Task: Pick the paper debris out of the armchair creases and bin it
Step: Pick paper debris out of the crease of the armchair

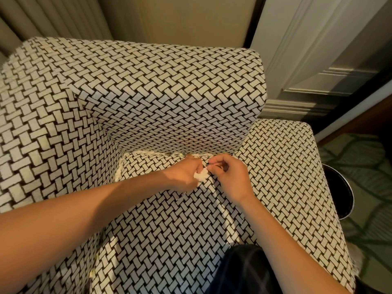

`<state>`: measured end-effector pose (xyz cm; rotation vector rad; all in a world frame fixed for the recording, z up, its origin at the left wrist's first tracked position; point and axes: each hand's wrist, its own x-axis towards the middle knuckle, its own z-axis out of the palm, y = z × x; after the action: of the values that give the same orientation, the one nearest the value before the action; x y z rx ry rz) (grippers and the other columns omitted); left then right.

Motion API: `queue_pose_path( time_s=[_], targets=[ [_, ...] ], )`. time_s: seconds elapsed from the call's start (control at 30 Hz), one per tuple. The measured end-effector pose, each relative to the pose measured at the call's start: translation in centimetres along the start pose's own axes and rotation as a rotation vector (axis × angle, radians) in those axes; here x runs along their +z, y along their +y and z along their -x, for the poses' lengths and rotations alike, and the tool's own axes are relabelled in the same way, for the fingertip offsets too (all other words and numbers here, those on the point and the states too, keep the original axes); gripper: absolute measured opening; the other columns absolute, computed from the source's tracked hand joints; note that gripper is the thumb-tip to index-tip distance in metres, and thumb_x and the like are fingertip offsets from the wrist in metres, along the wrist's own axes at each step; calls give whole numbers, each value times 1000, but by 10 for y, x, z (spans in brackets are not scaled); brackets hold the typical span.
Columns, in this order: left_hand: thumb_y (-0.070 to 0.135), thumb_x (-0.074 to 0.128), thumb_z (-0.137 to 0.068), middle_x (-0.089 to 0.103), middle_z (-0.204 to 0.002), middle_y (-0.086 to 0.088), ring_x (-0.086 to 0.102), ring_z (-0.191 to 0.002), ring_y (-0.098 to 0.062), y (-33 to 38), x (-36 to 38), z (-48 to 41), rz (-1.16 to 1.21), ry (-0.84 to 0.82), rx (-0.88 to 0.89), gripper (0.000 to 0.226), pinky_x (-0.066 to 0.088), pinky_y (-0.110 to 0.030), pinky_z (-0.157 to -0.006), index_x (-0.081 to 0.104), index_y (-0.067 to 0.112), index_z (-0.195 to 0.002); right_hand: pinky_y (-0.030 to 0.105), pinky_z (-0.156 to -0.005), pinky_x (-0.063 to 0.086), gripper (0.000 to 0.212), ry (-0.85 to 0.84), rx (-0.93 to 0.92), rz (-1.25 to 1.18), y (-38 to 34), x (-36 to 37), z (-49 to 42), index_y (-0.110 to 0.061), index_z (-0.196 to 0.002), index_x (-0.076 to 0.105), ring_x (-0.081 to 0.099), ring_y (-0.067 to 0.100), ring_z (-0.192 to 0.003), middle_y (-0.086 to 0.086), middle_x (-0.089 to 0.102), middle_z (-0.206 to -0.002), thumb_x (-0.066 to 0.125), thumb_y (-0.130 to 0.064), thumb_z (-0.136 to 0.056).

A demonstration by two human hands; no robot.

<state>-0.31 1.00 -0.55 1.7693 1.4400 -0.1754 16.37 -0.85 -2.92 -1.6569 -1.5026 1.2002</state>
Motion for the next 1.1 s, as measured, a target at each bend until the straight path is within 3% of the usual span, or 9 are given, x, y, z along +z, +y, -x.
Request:
queue_pose_path(
  time_s=[0.13,0.23,0.3,0.43,0.53,0.73,0.9,1.0,1.1],
  targets=[
    [7,57,-88,46,-118,-4,50,-100,-19,11,-10,6,83,-9,-41,24,48,-25,-64,45,27,-96,34,-73,62,12,-24,-7,-61,-25,-18,9,-24,-100,74,68,16,-73,-5,74,-84,73,-15,-92],
    [7,52,-93,56,-104,-3,56,-78,-14,19,-19,9,242,-39,-19,23,48,-24,-56,50,22,-110,17,-76,56,16,-27,-78,-57,-52,-34,16,-28,-103,73,69,3,-76,-11,74,-86,71,-16,-93],
    [16,52,-98,57,-95,0,53,-74,-12,24,-28,10,302,-43,15,17,47,-26,-62,54,22,-114,12,-81,54,17,-6,-119,-58,-70,-45,18,-30,-104,74,68,-3,-85,-15,74,-93,73,-18,-92],
    [13,49,-100,57,-94,1,52,-81,-11,37,-48,16,503,-66,60,14,44,-24,-69,55,19,-110,18,-85,57,16,44,-207,-88,-105,-63,16,-28,-104,78,70,-1,-91,-16,76,-98,75,-20,-90],
    [11,49,-99,62,-95,-1,54,-77,-10,42,-57,19,680,-55,66,25,44,-23,-65,55,9,-123,16,-84,55,14,77,-272,-77,-127,-73,11,-27,-102,79,70,-1,-92,-18,76,-95,77,-21,-89],
    [15,48,-99,64,-88,0,53,-72,-9,54,-79,32,727,-91,183,20,40,-23,-62,68,15,-104,3,-80,44,12,159,-361,39,-161,-87,0,-34,-98,79,63,-12,-92,-25,72,-90,77,-28,-88],
    [5,34,-96,55,-72,4,43,-61,-9,60,-98,42,957,-140,260,27,30,-26,-58,59,11,-101,4,-76,45,7,163,-357,66,-177,-94,-19,-31,-94,81,64,-9,-90,-22,74,-89,78,-29,-87],
    [17,36,-94,49,-63,6,33,-54,-10,56,-104,42,1111,-76,297,19,19,-29,-55,54,11,-93,8,-73,48,4,166,-360,69,-186,-95,-35,-30,-90,80,66,-5,-85,-20,75,-84,79,-27,-87],
    [33,43,-95,38,-58,7,24,-51,-10,52,-106,41,1161,-7,269,26,15,-27,-49,52,13,-80,10,-63,50,4,154,-337,64,-190,-90,-54,-28,-88,79,68,2,-83,-13,75,-84,78,-24,-87]
  ],
)
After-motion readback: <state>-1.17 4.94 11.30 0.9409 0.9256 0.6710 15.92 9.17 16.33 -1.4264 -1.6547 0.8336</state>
